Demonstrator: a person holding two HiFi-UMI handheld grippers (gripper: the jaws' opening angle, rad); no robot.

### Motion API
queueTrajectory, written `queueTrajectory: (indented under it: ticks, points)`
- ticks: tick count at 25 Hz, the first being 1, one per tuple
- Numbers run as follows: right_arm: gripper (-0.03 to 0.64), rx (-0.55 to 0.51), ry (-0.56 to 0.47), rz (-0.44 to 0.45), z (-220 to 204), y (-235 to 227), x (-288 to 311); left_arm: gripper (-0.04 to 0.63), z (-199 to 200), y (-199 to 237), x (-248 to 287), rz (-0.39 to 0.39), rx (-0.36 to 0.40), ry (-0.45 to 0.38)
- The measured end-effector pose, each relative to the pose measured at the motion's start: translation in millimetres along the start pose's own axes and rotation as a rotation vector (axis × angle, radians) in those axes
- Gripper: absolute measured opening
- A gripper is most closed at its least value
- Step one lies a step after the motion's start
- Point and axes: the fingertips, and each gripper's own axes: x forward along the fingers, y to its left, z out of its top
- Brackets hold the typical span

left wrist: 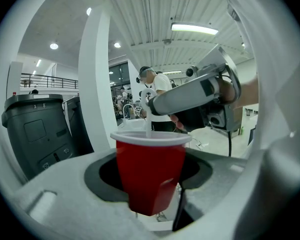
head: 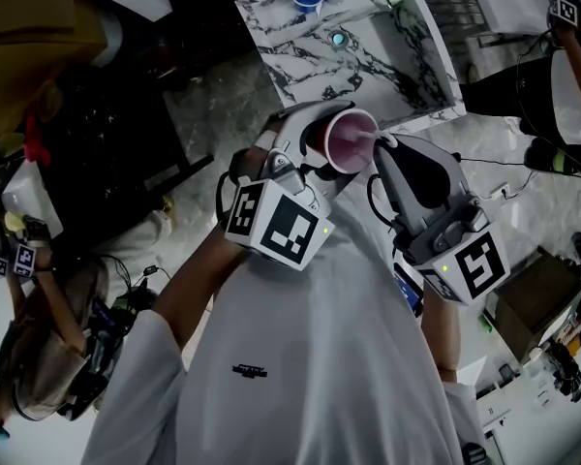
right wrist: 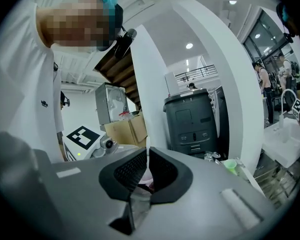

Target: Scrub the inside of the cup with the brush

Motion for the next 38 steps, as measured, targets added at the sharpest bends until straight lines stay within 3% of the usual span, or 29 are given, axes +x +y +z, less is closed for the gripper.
queueTrajectory:
  ticks: [9, 14, 22, 27, 33, 38]
  points:
    - [0.023, 0.043, 0.026, 0.059, -6, 19, -12, 0.258, 0, -1, 2, -0.002, 0.009, 0.004]
    - [0.023, 0.109, -0.034, 0.086, 3, 22, -13, 0.258, 0, -8, 6, -0.018, 0.013, 0.008]
    - [0.023, 0.145, -0.119, 0.066, 17, 16, -3, 0.258, 5, -17, 8, -0.021, 0.018, -0.001]
    - [0.023, 0.109, -0.130, 0.026, 19, 10, -3, 0.258, 7, -22, 7, -0.022, 0.019, -0.003]
    - [0.023, 0.018, 0.002, -0.031, -8, -1, -22, 0.258, 6, -21, 7, -0.016, 0.021, -0.004]
    - [0.023, 0.004, 0.083, 0.006, -14, 12, -25, 0.258, 4, -22, 8, -0.030, 0.029, 0.001]
